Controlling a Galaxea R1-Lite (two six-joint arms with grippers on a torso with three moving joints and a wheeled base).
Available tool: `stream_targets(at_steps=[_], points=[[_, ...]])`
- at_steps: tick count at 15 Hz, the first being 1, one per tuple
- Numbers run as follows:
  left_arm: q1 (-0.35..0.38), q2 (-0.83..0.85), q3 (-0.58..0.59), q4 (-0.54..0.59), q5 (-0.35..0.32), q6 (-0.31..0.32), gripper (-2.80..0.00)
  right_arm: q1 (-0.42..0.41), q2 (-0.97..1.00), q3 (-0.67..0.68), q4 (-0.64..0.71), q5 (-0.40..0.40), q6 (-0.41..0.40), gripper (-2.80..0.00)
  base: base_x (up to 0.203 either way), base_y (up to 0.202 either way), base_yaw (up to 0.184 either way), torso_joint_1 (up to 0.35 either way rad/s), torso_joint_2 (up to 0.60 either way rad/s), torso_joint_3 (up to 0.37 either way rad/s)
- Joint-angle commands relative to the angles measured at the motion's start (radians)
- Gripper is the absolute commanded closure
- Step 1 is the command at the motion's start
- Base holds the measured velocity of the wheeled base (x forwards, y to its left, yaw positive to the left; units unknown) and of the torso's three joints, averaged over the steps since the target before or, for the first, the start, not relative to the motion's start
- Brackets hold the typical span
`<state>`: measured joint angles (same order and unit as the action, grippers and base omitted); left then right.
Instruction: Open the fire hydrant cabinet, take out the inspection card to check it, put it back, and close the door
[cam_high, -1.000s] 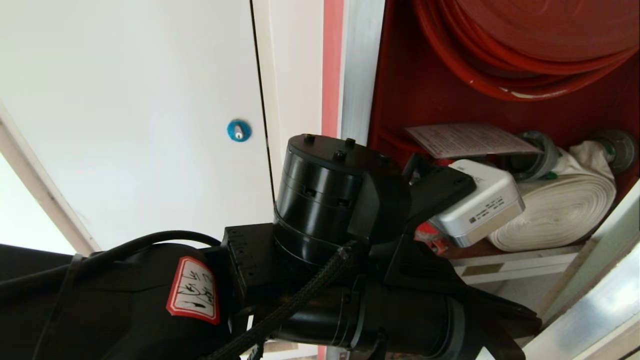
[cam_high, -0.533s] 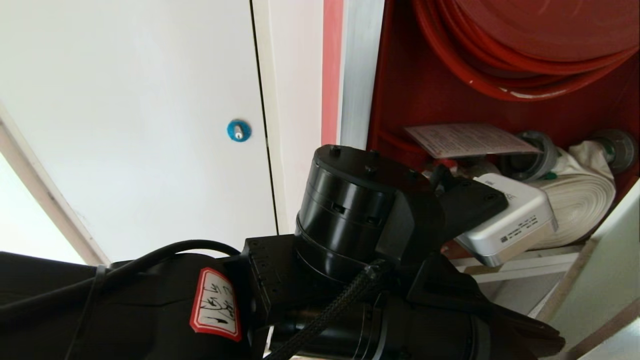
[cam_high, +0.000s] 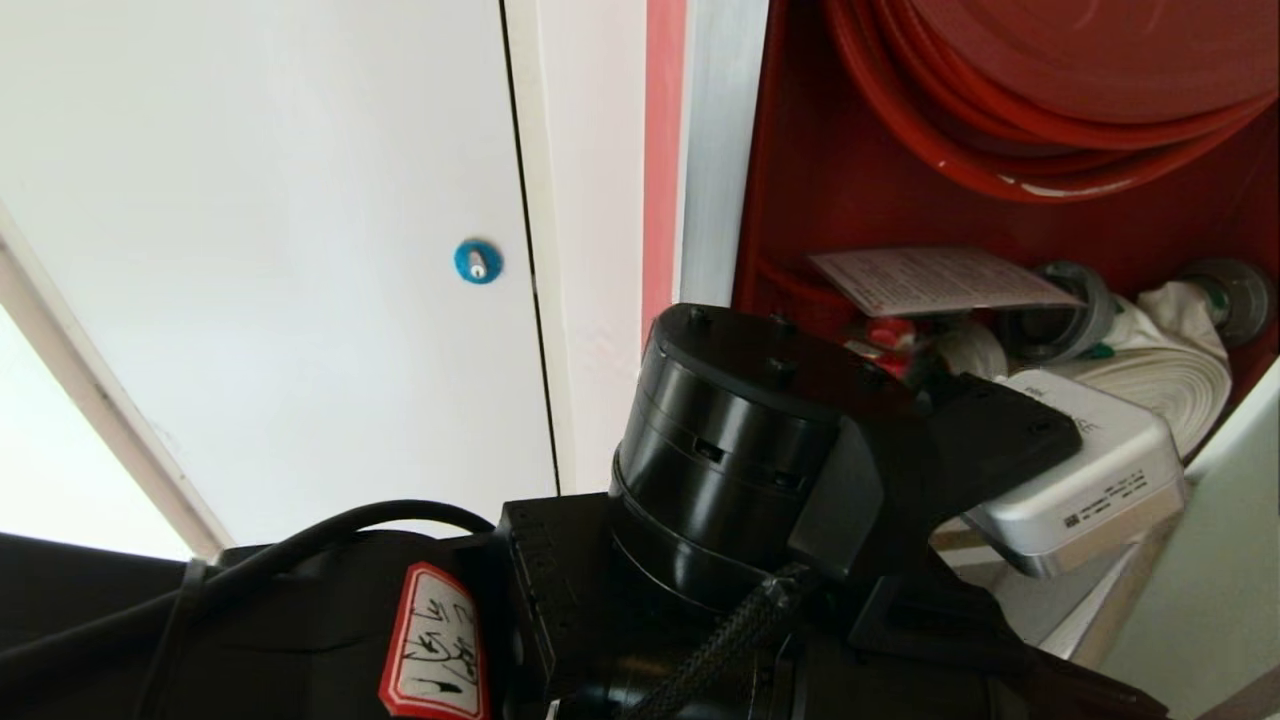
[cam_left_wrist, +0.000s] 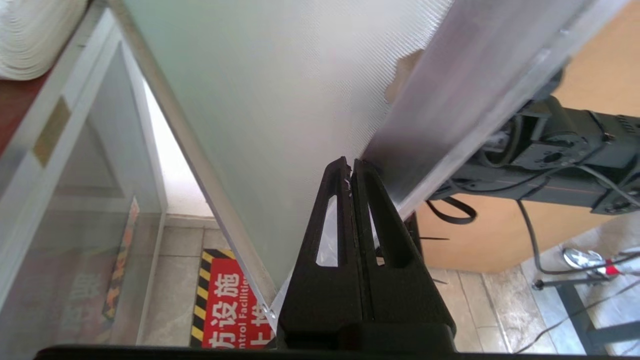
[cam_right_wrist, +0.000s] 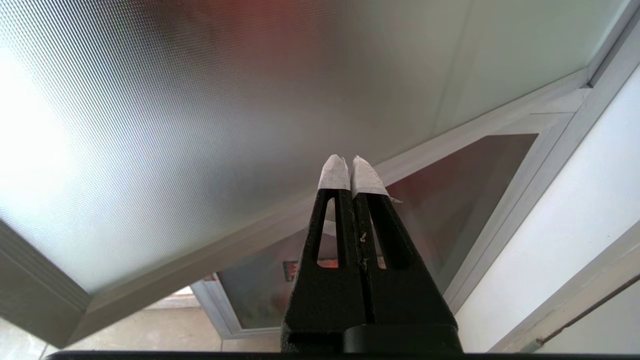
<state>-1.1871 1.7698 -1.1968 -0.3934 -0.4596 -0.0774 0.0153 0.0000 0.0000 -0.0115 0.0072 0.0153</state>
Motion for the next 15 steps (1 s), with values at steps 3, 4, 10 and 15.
stream_targets(at_steps=[3, 4, 10, 15], points=[[-0.006, -0.001, -0.003, -0.002, -0.004, -0.001, 0.0, 0.0, 0.002, 0.003, -0.001, 0.0, 0.0, 0.0, 0.0, 0.0, 0.0, 0.0, 0.0, 0.0], [-0.006, 0.002, -0.008, -0.002, -0.004, -0.001, 0.0, 0.0, 0.002, 0.003, -0.001, 0.0, 0.0, 0.0, 0.0, 0.0, 0.0, 0.0, 0.0, 0.0], [0.013, -0.007, 0.005, 0.003, 0.029, 0.0, 0.0, 0.0, 0.002, 0.003, 0.001, 0.0, -0.002, 0.0, 0.0, 0.0, 0.0, 0.0, 0.0, 0.0], [0.23, -0.036, 0.06, 0.005, 0.032, 0.001, 0.0, 0.0, 0.002, 0.003, 0.0, 0.0, -0.002, 0.0, 0.0, 0.0, 0.0, 0.0, 0.0, 0.0]])
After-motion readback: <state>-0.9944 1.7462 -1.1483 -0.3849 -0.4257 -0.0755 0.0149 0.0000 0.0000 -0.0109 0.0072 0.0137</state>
